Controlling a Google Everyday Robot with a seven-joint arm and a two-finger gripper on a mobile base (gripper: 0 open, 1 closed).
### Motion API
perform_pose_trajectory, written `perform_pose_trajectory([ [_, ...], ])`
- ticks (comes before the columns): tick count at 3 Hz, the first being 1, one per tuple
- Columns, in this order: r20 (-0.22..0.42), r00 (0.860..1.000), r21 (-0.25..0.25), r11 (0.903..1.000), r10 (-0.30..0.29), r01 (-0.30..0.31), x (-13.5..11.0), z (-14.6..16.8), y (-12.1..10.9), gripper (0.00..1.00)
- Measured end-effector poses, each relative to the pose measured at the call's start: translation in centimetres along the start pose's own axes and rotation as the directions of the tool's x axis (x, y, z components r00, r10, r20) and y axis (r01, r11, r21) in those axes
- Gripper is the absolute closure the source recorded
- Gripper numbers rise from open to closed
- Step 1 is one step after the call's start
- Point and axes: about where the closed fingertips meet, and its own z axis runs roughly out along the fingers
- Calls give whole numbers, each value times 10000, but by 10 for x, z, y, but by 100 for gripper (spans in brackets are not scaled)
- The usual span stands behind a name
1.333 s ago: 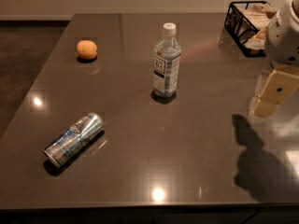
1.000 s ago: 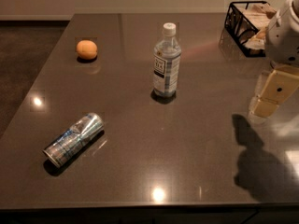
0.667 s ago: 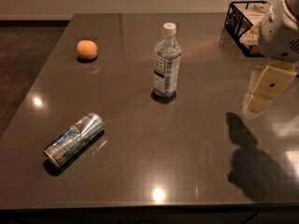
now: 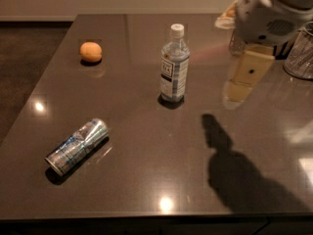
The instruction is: Place redbull can upright
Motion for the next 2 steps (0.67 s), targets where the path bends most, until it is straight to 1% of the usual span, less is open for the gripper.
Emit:
perform_pose_trajectory([
  [1,311,9956,-206,9958,-881,888,-37,10,0,0],
  [2,529,9802,-517,9797,-1909,1936,-77,26,10,0],
])
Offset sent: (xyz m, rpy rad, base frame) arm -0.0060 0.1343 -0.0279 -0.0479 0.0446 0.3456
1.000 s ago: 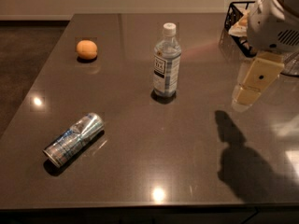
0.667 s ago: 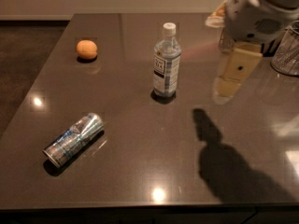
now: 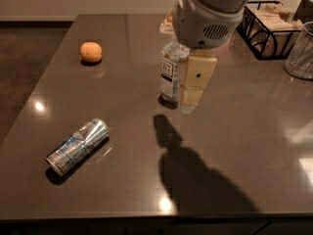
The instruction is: Place redbull can upright
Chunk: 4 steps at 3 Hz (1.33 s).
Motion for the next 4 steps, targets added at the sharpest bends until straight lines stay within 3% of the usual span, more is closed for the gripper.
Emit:
perform_pose_trajectory([
  [1,-131,9938,-83,9939,-1103,1102,-38,18,8,0],
  [2,312,9844,-824,9811,-1733,1753,-63,46,14,0],
  [4,1936,9463,-2347,9243,-2589,3009,-114,93,39,0],
])
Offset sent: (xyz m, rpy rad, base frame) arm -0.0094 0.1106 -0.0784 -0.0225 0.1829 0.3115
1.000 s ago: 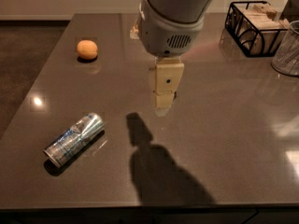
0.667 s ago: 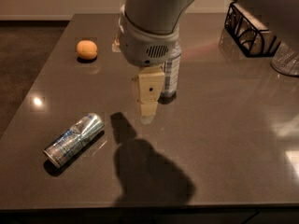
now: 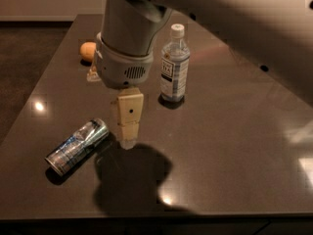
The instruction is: Place redbull can upright
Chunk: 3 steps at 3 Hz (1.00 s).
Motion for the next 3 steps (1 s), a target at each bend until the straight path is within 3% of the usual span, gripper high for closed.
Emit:
perform_pose_trajectory([
  [1,439,9977,-338,9980,-509,525,-26,17,0,0],
  [3,747,9943,-406,9960,-765,797,-34,28,0,0],
])
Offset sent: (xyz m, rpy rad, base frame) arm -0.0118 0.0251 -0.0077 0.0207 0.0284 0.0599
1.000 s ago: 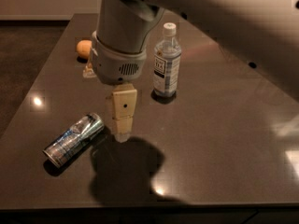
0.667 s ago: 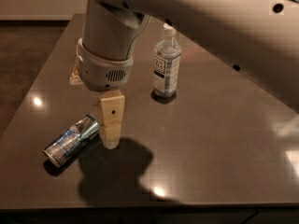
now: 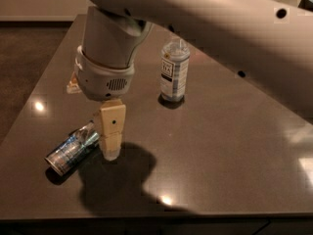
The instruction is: Place redbull can upright
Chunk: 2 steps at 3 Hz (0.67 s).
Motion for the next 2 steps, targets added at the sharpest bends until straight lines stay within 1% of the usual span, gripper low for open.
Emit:
perform_pose_trajectory([
  [1,239,9983,-355,9980,-522,531,-10,23,-8,0],
  [2,83,9970,-744,9942,-772,776,-17,42,-13,0],
])
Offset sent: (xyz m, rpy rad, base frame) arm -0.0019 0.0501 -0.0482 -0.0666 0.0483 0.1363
